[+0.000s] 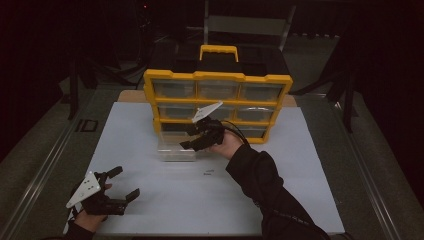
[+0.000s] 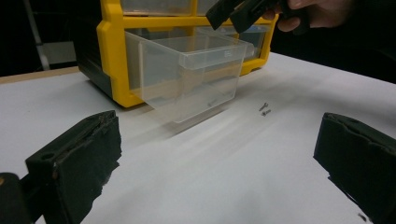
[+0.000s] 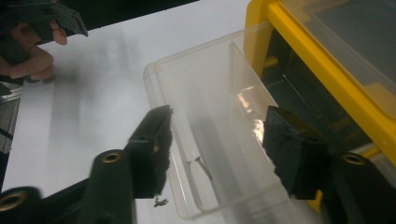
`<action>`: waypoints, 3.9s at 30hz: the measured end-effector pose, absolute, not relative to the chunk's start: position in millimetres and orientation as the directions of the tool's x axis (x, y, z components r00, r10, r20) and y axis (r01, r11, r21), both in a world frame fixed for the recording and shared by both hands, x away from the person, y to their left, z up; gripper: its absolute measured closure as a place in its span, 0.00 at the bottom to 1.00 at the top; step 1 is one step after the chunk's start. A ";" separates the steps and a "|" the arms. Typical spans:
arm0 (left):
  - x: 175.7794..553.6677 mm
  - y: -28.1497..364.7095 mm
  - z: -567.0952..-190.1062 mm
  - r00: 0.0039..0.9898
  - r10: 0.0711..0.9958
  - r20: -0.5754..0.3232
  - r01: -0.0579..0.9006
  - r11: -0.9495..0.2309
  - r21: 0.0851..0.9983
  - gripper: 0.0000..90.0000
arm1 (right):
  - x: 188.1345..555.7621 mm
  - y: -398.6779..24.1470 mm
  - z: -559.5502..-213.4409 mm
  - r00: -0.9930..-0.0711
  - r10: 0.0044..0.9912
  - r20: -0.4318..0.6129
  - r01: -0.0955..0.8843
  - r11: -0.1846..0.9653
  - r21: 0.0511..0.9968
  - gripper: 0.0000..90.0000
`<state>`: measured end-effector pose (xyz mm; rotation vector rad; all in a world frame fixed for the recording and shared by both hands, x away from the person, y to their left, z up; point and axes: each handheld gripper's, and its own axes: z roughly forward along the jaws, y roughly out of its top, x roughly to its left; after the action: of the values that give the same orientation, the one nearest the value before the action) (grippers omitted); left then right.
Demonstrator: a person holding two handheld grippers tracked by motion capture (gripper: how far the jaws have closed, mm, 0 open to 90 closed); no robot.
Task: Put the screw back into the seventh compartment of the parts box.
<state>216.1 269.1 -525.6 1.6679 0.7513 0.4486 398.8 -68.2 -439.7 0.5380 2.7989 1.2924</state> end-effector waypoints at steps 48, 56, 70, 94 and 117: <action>216.5 267.1 -525.9 0.720 0.686 -0.108 0.240 -0.099 0.966 0.01 | 364.9 -138.6 -498.3 -0.958 0.258 0.128 0.271 0.658 0.703 0.74; 216.4 267.1 -525.9 0.721 0.685 -0.108 0.239 -0.100 0.966 0.01 | 365.2 -137.1 -518.6 -0.961 0.256 0.109 0.261 0.697 0.668 0.82; 216.6 267.4 -526.2 0.721 0.684 -0.110 0.240 -0.098 0.966 0.01 | 363.6 -131.7 -529.9 -0.969 0.237 0.069 0.225 0.736 0.639 0.87; 216.8 267.1 -526.2 0.721 0.684 -0.110 0.240 -0.097 0.966 0.01 | 369.5 -138.4 -512.5 -0.951 0.298 0.080 0.277 0.711 0.647 0.98; 216.9 267.4 -525.8 0.722 0.683 -0.110 0.240 -0.099 0.966 0.01 | 381.5 -126.2 -437.4 -0.958 0.287 0.018 0.213 0.665 0.716 0.98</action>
<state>216.9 267.4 -525.8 1.6696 0.7493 0.4375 381.5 -126.2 -437.4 0.4187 2.7780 1.1760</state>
